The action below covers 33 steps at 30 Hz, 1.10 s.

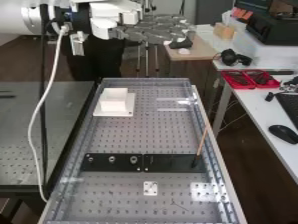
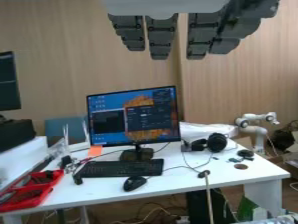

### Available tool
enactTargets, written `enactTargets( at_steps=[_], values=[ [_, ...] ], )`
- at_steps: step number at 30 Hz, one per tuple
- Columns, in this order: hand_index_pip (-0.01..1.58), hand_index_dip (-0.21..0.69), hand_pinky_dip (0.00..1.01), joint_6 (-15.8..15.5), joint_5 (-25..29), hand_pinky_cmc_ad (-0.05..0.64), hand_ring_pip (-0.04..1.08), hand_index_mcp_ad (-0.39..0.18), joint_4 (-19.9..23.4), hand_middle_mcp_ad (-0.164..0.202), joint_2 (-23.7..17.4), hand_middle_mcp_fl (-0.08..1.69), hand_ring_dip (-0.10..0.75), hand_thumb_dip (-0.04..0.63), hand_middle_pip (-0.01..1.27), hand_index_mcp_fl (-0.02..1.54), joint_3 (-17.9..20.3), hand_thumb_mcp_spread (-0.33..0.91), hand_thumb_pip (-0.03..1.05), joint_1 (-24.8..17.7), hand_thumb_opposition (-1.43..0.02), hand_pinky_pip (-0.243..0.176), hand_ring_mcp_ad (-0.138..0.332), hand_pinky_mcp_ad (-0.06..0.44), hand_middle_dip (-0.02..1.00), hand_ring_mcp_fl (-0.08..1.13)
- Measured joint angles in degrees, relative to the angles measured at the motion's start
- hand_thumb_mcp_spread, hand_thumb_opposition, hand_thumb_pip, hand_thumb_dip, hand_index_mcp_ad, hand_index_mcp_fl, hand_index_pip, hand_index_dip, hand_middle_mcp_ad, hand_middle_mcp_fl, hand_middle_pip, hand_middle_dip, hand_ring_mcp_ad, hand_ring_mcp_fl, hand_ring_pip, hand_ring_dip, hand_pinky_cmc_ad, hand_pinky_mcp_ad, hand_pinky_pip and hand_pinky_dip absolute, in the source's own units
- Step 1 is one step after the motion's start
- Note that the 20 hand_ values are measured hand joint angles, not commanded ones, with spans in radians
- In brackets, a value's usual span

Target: Grab the drill bit and place it in the clear container

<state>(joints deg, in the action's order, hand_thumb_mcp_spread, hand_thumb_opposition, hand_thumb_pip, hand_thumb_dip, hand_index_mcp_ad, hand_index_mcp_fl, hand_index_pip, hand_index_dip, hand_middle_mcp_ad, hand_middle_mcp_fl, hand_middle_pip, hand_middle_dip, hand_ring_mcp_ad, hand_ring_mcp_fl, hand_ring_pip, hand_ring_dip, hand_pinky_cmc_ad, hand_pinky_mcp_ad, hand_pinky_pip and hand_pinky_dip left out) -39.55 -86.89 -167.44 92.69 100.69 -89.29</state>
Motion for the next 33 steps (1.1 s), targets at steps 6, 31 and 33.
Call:
enactTargets(
  at_steps=[6,31,33],
  values=[
    [0.00,0.014,0.03,1.0,1.2,0.026,0.02,0.037,4.2,0.040,0.7,0.01,0.012,0.005,0.04,-0.01,3.0,0.06,0.06,0.0,-0.09,-0.010,0.148,0.072,0.03,0.02],
    [0.06,0.152,0.26,4.4,10.1,0.251,0.10,0.082,16.9,0.089,10.3,0.01,-0.021,0.005,0.15,0.02,10.2,0.19,0.31,1.3,-0.66,-0.106,0.201,0.138,0.02,0.02],
    [0.07,0.173,0.28,4.8,10.5,0.255,0.10,0.077,17.6,0.089,11.1,0.03,-0.021,0.009,0.15,0.02,10.3,0.20,0.33,1.5,-0.67,-0.112,0.202,0.145,0.02,0.02]
  ],
)
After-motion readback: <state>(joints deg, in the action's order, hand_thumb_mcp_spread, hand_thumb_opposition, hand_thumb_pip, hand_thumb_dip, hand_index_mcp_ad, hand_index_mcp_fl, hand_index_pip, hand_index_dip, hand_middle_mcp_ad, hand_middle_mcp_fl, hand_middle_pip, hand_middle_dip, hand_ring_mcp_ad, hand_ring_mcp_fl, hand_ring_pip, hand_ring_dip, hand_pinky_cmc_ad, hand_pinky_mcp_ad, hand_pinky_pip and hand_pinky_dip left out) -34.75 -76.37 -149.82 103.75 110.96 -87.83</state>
